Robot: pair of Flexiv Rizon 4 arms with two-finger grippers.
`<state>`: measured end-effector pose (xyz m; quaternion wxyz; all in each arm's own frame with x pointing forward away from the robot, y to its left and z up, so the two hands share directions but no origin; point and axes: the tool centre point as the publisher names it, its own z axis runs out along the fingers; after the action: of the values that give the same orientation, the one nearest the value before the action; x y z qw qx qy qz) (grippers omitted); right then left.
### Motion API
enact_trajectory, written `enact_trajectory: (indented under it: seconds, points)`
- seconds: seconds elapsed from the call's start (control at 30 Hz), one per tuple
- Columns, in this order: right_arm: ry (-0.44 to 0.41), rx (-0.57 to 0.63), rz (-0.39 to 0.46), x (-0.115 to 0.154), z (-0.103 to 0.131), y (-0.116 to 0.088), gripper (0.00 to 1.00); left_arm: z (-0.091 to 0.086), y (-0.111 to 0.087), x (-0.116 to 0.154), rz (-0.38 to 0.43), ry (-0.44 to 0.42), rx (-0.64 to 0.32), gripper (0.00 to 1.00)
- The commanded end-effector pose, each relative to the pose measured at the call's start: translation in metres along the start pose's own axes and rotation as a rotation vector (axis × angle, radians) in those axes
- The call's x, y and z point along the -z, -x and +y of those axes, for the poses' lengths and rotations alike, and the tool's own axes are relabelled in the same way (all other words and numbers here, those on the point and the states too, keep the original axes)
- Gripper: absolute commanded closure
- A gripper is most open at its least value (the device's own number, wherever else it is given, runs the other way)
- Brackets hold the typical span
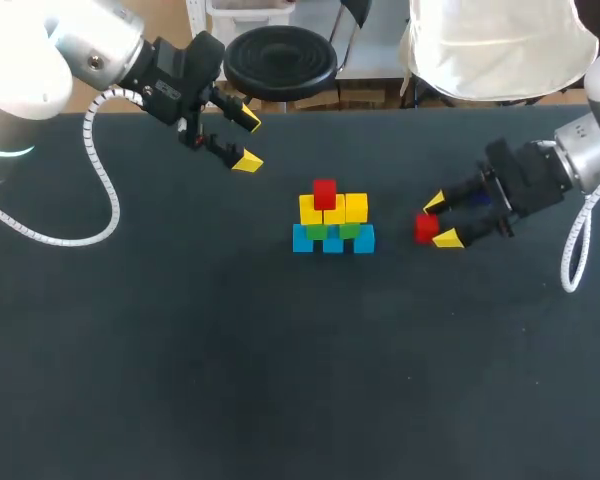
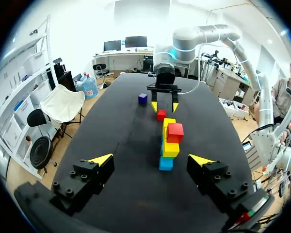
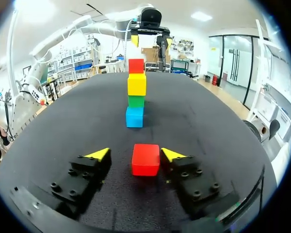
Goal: Place the blue cubes, place green cubes on the blue cubes, place the yellow cubes on the green cubes, then place the red cubes on the yellow cubes, and place purple cube on the red cubes.
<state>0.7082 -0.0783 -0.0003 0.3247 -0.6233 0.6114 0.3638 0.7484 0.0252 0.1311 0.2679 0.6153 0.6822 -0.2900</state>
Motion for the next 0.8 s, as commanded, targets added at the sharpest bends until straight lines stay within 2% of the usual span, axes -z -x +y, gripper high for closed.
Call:
enact_trajectory:
  seconds: [0.03,0.17,0.23,0.27,0.43,0.57,0.8]
  points:
    - [0.0,-0.003,-0.001,-0.001,0.0,-0.002,0.61,0.001,0.0,0.0,0.002,-0.003,-0.001,0.0]
    - [-0.007,-0.019,0.0,-0.002,0.0,-0.005,0.75,0.001,0.0,0.0,0.002,-0.003,-0.001,0.0]
    - [-0.016,-0.027,-0.017,-0.001,0.0,-0.007,0.95,0.001,0.0,0.0,0.002,-0.003,-0.001,0.0]
    - [-0.021,-0.028,-0.019,0.0,0.0,-0.007,1.0,0.001,0.0,0.0,0.002,-0.003,-0.001,0.0]
    - [-0.035,-0.018,-0.02,0.004,0.003,-0.005,1.0,0.001,0.0,0.0,0.002,-0.003,-0.001,0.0]
    - [-0.007,0.026,-0.027,0.008,0.004,0.0,1.0,0.001,0.0,0.0,0.002,-0.003,-0.001,0.0]
    - [0.027,0.076,0.034,0.016,0.009,0.013,1.0,0.001,0.0,0.0,0.002,-0.003,-0.001,0.0]
